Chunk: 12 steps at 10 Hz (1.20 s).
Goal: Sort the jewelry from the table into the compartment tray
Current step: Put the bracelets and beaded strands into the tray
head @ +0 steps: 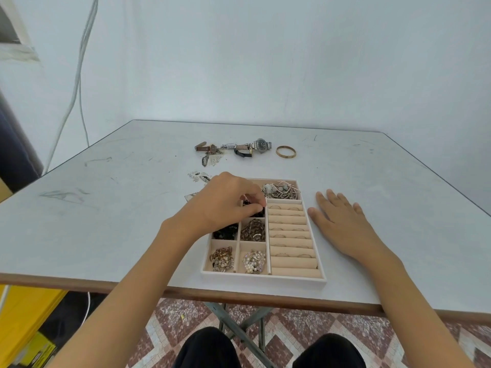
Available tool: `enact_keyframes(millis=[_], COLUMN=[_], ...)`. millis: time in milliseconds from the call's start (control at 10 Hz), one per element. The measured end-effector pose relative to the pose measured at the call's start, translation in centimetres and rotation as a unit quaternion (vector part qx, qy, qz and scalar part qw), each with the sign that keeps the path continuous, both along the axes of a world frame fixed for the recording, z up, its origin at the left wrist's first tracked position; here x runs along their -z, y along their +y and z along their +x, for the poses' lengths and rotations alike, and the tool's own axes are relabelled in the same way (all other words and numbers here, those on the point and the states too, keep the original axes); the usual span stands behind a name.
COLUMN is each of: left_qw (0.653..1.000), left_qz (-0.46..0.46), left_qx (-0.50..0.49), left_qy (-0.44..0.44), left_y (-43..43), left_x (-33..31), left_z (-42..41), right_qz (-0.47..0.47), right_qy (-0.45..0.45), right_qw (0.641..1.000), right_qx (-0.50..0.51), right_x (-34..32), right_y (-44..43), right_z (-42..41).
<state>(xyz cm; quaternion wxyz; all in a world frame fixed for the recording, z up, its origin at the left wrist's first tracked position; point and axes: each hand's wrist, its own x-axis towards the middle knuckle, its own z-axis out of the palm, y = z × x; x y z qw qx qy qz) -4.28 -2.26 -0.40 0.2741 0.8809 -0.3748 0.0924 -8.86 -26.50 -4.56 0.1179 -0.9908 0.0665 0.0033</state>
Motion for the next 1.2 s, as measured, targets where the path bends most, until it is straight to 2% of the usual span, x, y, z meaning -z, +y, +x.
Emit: enact_keyframes(millis=[200,400,600,1000,1100,1200], left_qw=[1.000,0.999,1.000,0.996,0.993,0.994], left_qz=[0.018,0.046,-0.008,0.053,0.090,0.088], left_qx=[-0.011,-0.004,-0.018,-0.067,-0.074,-0.067], left_qy=[0.018,-0.006,0.002,0.024,0.010,0.008], left_y=[-0.32,-0.40,-0.28,-0.81,-0.91,-0.70], left_x=[-0.49,-0.33,-0.22,-0.61,-0.65,-0.49], left_z=[-0.05,-0.02,0.22,0.37,0.27,0.20], right_qz=[-0.002,-0.004,-0.005,0.000,0.001,0.001], right_qy=[0.001,0.001,0.001,-0.001,-0.001,0.000], right_qw=[1.000,1.000,1.000,1.000,1.000,1.000], right_qx=[-0.001,-0.003,-0.004,-0.003,-0.002,-0.002], right_x=[0.02,-0.01,-0.02,0.05,0.08,0.06], right_y=[0.00,0.01,0.00,-0.07,-0.08,-0.08], right_z=[-0.03,-0.01,-0.04,-0.02,-0.04,-0.06])
